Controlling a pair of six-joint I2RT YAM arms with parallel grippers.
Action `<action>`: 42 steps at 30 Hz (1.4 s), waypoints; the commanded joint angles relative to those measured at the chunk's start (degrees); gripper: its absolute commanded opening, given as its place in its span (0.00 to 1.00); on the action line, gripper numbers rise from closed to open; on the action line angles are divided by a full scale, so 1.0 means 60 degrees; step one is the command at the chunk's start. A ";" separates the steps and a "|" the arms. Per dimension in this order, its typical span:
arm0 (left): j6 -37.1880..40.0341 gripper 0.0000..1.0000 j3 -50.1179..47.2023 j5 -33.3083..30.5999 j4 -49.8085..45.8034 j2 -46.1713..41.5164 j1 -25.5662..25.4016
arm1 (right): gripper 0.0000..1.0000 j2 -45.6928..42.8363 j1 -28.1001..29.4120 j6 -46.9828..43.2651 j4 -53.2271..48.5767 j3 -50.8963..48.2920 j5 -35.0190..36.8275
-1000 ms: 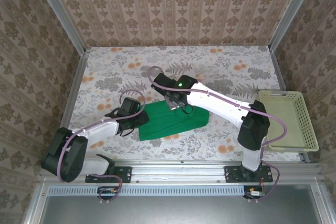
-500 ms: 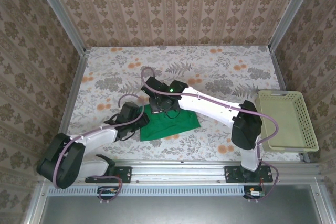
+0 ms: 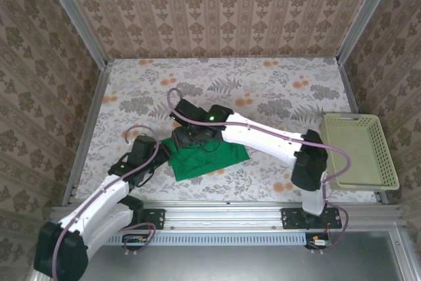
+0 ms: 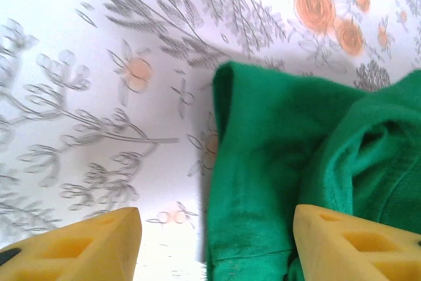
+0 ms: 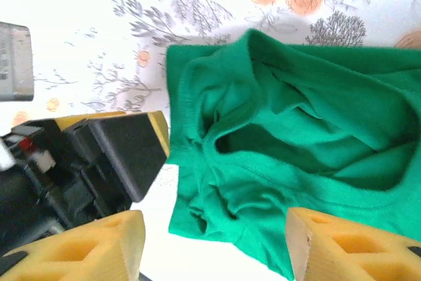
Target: Fold the inside-out t-shirt
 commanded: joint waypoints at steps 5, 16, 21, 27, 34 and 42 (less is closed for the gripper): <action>0.1247 0.66 0.2372 -0.0449 -0.1905 0.0834 -0.1227 | 0.62 -0.2236 -0.1934 -0.0674 0.0289 -0.2900 0.1054; -0.0029 0.78 0.4611 -0.1337 -0.2499 0.5091 -0.3694 | 0.64 -0.2177 -0.3424 -0.0865 0.1612 -0.4720 0.0119; -0.0126 0.73 0.4578 -0.1308 -0.2552 0.5734 -0.3708 | 0.64 -0.1281 -0.3491 -0.0936 0.1949 -0.4704 -0.0336; -0.0320 0.47 0.3443 -0.1561 -0.2658 0.4599 -0.3336 | 0.64 -0.0783 -0.3513 -0.0920 0.2402 -0.5022 -0.0606; -0.0468 0.39 0.2645 -0.1987 -0.3213 0.2447 -0.3135 | 0.65 -0.0898 -0.3608 -0.1068 0.2429 -0.5305 -0.0447; 0.0488 0.64 0.3505 -0.1314 -0.2053 0.3438 -0.2888 | 0.64 -0.1184 -0.3594 -0.0995 0.2652 -0.5658 -0.0494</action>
